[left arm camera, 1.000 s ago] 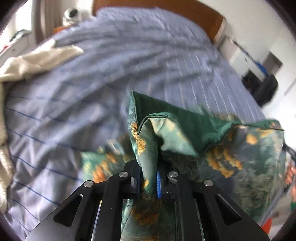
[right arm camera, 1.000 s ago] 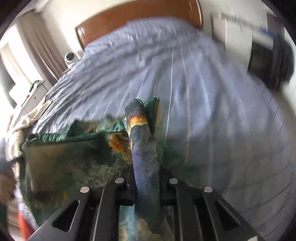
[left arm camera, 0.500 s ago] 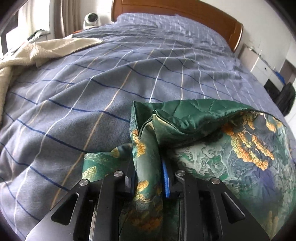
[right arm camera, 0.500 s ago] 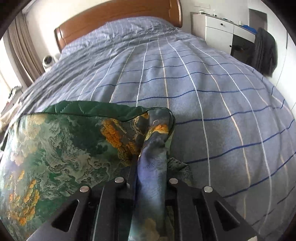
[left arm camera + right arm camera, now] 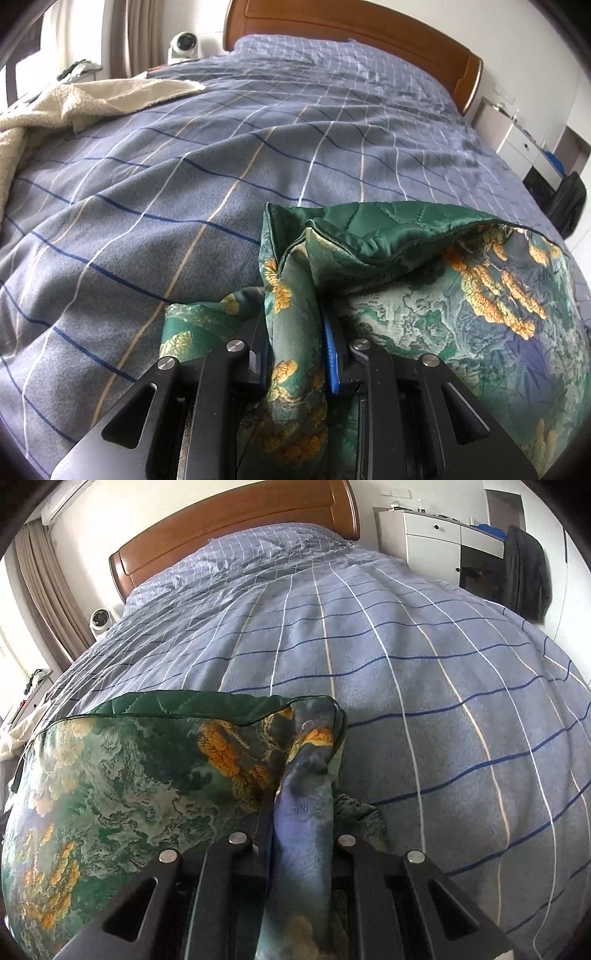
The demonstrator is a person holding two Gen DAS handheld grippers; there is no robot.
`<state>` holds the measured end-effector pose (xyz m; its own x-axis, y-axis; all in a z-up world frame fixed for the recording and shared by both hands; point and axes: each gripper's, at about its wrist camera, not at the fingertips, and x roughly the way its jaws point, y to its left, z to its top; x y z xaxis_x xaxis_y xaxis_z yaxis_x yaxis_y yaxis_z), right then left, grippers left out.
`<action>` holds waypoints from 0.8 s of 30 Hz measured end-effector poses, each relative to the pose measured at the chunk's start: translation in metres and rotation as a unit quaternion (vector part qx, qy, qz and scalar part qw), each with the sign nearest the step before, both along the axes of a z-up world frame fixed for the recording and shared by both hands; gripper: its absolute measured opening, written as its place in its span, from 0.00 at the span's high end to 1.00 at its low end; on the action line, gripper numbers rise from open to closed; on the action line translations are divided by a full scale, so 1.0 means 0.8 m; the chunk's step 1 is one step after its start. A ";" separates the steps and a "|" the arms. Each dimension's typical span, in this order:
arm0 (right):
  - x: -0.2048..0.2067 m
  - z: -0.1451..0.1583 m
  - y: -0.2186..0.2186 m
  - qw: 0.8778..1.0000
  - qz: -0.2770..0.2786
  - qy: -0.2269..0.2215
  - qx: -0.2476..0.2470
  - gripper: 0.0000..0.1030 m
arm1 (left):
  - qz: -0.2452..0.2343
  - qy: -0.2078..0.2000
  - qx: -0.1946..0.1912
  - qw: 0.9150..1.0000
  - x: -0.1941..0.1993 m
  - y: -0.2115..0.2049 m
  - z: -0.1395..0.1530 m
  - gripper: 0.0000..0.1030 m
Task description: Fold large clothes
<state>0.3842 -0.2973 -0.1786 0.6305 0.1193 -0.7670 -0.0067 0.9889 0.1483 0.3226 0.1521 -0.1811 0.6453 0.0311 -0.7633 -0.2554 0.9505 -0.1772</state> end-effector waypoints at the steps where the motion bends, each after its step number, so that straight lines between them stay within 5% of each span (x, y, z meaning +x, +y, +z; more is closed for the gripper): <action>1: 0.000 0.000 -0.001 1.000 0.000 0.000 0.002 0.85 | 0.000 0.000 0.000 1.000 0.000 0.000 0.000 0.77; 15: -0.001 0.000 -0.012 0.999 0.000 -0.004 0.033 0.83 | 0.001 -0.002 -0.001 1.000 -0.004 0.001 0.005 0.75; 18: 0.000 0.008 -0.012 1.000 0.004 0.001 0.021 0.81 | -0.003 0.014 0.005 1.000 -0.006 0.001 0.022 0.55; 20: 0.001 0.024 -0.016 1.000 0.010 0.012 0.018 0.75 | -0.008 0.013 0.000 1.000 -0.014 0.003 0.047 0.18; 22: -0.004 0.050 -0.026 1.000 0.010 0.016 0.018 0.55 | -0.024 -0.026 -0.012 0.999 -0.033 0.002 0.081 0.12; 24: -0.014 0.080 -0.035 1.000 0.009 -0.003 0.010 0.52 | -0.041 -0.047 -0.012 0.998 -0.041 -0.005 0.107 0.09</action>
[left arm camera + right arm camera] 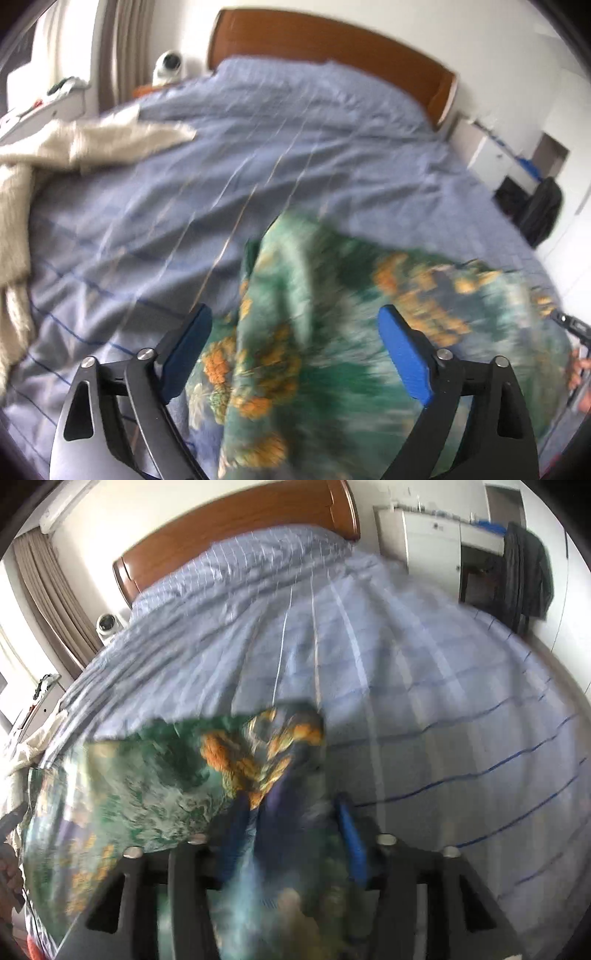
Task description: Fold large clothes
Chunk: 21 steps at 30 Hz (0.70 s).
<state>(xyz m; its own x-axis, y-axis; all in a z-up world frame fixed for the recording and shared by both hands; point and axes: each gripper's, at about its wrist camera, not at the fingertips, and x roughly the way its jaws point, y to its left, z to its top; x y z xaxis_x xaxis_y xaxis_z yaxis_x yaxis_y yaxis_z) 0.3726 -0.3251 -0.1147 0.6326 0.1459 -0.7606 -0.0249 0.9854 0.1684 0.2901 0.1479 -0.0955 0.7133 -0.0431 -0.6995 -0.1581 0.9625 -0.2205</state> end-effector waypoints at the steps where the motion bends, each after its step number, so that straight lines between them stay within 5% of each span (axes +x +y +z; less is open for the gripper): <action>1: -0.008 0.020 -0.004 1.000 -0.005 -0.021 -0.014 0.52 | -0.012 -0.003 -0.001 1.000 0.001 -0.005 0.009 0.09; 5: -0.026 0.069 0.000 0.997 -0.004 -0.073 -0.026 0.49 | -0.073 0.011 0.004 0.997 0.031 -0.046 0.016 0.09; 9: -0.018 0.051 0.036 0.998 0.043 -0.046 -0.001 0.48 | -0.123 0.062 0.041 0.990 0.078 -0.088 -0.020 0.09; 16: 0.006 -0.034 0.060 0.998 0.062 0.004 -0.005 0.48 | -0.038 0.077 0.084 0.993 0.124 -0.056 -0.051 0.09; 19: 0.008 -0.051 0.046 0.998 0.058 -0.002 0.028 0.48 | -0.009 0.085 0.082 0.993 0.133 -0.032 -0.065 0.08; 21: 0.008 -0.059 0.041 0.997 0.056 -0.003 0.044 0.48 | 0.001 0.089 0.047 0.995 0.135 -0.016 -0.079 0.05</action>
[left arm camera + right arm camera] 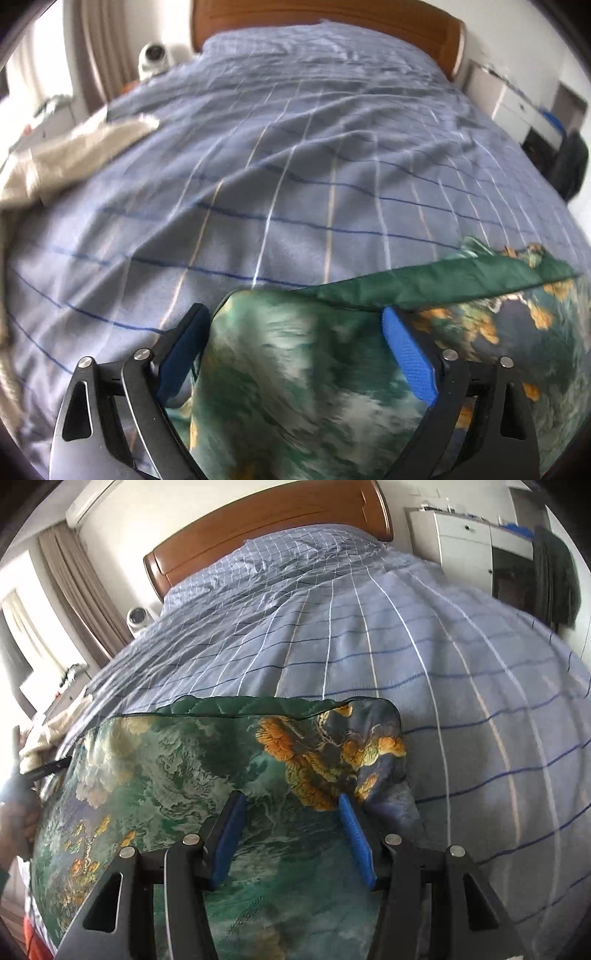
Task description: Fold large clothes
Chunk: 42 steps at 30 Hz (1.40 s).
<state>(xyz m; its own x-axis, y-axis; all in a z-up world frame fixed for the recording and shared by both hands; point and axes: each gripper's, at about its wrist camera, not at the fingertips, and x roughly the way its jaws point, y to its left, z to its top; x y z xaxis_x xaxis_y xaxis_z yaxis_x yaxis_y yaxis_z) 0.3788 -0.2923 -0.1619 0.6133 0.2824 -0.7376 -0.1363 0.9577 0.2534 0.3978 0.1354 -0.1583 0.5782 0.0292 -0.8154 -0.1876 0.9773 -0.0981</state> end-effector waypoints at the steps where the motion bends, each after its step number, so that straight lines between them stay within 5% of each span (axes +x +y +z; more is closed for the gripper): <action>1: -0.001 -0.004 -0.002 1.000 -0.002 -0.002 0.008 0.48 | 0.008 0.000 -0.026 1.000 0.000 0.009 -0.009 0.02; 6: -0.004 -0.015 -0.013 0.999 -0.007 -0.017 0.044 0.48 | 0.033 -0.007 -0.093 0.995 -0.008 0.030 -0.032 0.00; 36: 0.000 -0.022 -0.018 0.996 -0.006 -0.022 0.086 0.48 | 0.033 -0.027 -0.127 0.991 -0.009 0.041 -0.041 0.00; 42: 0.000 -0.021 -0.018 0.997 -0.007 -0.022 0.075 0.48 | 0.049 0.023 -0.128 0.990 -0.012 0.045 -0.018 0.02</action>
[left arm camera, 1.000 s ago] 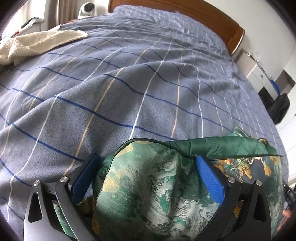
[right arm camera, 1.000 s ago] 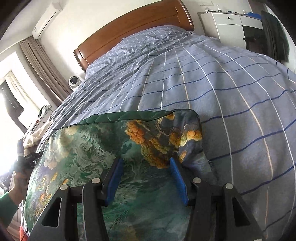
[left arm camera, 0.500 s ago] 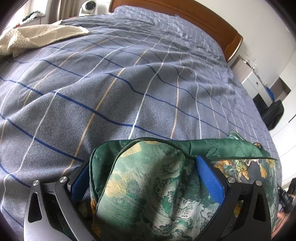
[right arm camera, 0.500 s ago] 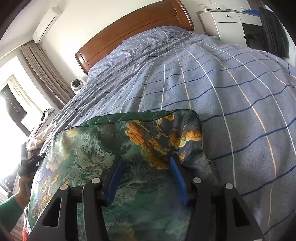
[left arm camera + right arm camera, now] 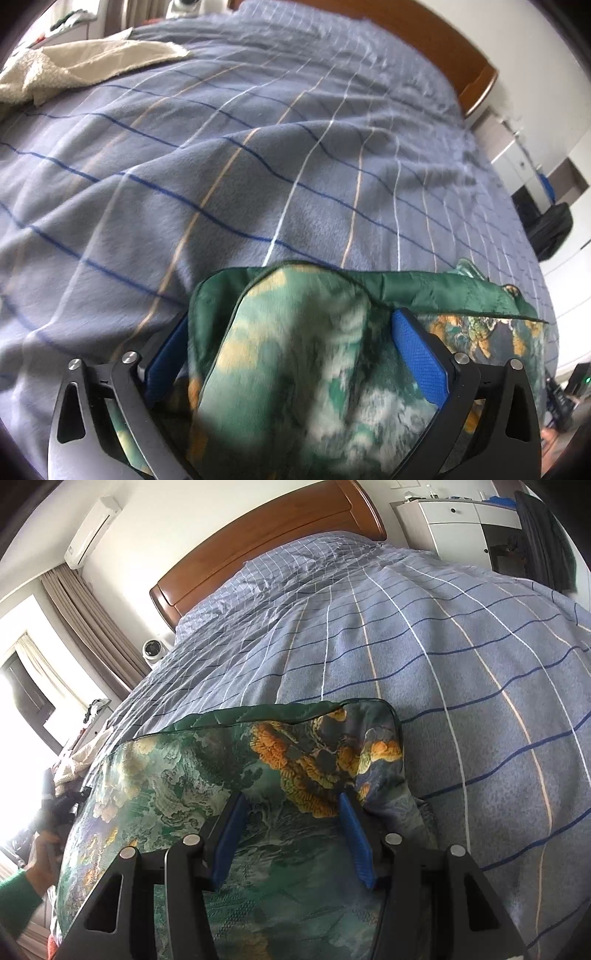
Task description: Fold large clothes
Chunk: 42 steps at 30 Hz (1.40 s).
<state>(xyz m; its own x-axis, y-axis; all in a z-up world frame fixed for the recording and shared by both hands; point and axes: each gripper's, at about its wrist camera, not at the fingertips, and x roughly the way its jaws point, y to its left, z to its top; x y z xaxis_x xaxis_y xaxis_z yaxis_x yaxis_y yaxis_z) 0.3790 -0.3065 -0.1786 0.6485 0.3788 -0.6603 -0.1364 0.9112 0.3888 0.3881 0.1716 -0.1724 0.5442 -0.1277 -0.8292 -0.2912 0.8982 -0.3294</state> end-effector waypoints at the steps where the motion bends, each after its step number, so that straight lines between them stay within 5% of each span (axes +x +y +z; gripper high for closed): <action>1: 0.001 0.000 0.002 1.000 0.000 0.001 -0.004 0.48 | 0.004 0.000 0.002 1.000 -0.007 0.000 0.013 0.02; 4: 0.000 0.002 0.005 1.000 -0.001 0.002 -0.010 0.48 | -0.015 -0.058 -0.016 0.998 -0.049 -0.011 0.071 0.02; 7: 0.000 0.006 0.007 1.000 -0.002 0.007 -0.014 0.48 | -0.067 -0.097 0.011 0.993 -0.084 -0.052 0.119 0.02; 11: 0.007 0.018 0.013 0.999 0.002 0.030 -0.034 0.48 | -0.150 -0.099 0.026 0.983 -0.096 -0.127 0.141 0.02; 14: 0.005 0.048 0.018 0.998 0.003 0.037 -0.047 0.48 | -0.182 -0.084 0.028 0.979 -0.083 -0.179 0.133 0.01; 19: -0.052 0.105 0.008 0.999 0.020 0.002 0.026 0.48 | -0.178 -0.031 0.062 0.982 -0.057 -0.225 0.072 0.02; 22: -0.102 0.116 0.002 0.998 0.048 -0.005 0.031 0.48 | -0.190 -0.036 0.110 0.975 -0.084 -0.244 0.050 0.02; 28: -0.204 0.091 -0.017 0.998 0.058 0.017 0.034 0.48 | -0.241 -0.077 0.191 0.948 -0.173 -0.276 0.050 0.02; 35: -0.256 0.052 -0.010 0.998 0.022 0.050 0.034 0.48 | -0.243 -0.078 0.220 0.942 -0.216 -0.286 0.053 0.02; 42: -0.263 0.041 -0.006 0.997 -0.005 0.062 0.042 0.48 | -0.240 -0.071 0.230 0.941 -0.208 -0.289 0.048 0.02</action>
<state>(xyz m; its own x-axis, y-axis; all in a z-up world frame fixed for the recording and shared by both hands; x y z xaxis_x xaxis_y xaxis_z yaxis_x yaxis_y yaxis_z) 0.1685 -0.3113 -0.1458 0.5681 0.4302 -0.7016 -0.0747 0.8759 0.4767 0.2218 -0.0595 -0.1337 0.6240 -0.0329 -0.7807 0.2019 0.9720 0.1204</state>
